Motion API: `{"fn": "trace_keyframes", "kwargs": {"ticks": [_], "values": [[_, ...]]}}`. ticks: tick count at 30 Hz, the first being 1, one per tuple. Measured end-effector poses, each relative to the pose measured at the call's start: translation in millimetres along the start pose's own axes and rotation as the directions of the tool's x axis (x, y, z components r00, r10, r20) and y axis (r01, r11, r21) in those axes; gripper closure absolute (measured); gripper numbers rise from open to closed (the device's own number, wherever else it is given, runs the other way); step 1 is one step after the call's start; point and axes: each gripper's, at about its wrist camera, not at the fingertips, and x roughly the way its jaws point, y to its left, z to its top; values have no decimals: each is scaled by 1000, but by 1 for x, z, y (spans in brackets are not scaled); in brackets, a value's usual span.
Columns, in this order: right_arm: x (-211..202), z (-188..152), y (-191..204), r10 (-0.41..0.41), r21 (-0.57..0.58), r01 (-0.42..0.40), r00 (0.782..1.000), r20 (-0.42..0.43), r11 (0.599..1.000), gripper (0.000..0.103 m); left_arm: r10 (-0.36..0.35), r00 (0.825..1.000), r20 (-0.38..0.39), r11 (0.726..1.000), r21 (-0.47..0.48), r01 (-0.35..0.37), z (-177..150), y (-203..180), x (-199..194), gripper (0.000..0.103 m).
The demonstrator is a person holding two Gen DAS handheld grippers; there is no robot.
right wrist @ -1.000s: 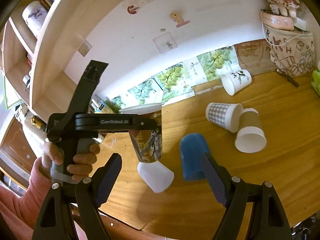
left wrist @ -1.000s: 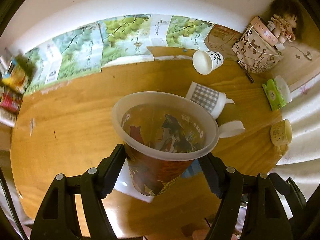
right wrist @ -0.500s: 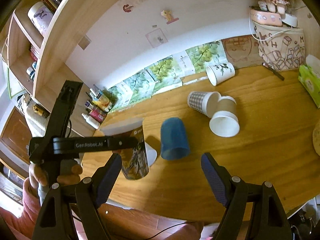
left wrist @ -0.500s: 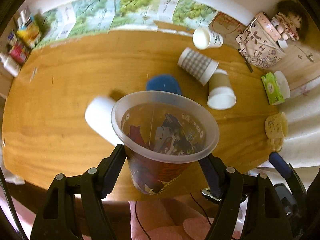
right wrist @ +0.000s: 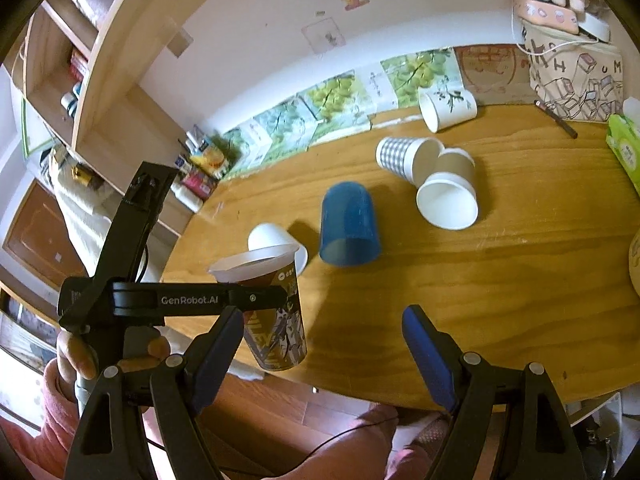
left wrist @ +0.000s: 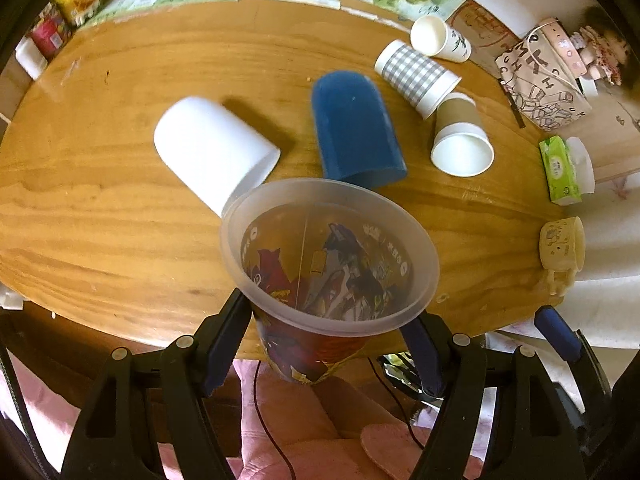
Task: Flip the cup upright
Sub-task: 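Carry the upright brown cup in the left tool toward the right tool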
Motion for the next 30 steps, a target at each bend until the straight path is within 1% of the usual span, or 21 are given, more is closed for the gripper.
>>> {"fn": "trace_keyframes", "kwargs": {"ticks": [7, 15, 24, 26, 30], "values": [[11, -5, -2, -3, -6, 3, 998, -57, 1000, 21, -5, 999, -40, 1000, -10, 5, 2, 4, 13, 26], [27, -1, -2, -9, -1, 9, 995, -98, 1000, 21, -13, 997, -71, 1000, -7, 13, 16, 9, 24, 26], [51, 4, 0, -18, 11, 20, 989, -146, 1000, 21, -18, 989, -148, 1000, -3, 18, 27, 9, 45, 26], [56, 5, 1, -16, 17, 19, 988, -156, 1000, 21, -40, 987, -157, 999, 4, 41, 30, 8, 44, 26], [65, 7, 1, -8, 38, 14, 985, -170, 999, 21, -62, 984, -168, 998, 10, 65, 34, 10, 45, 26]]}}
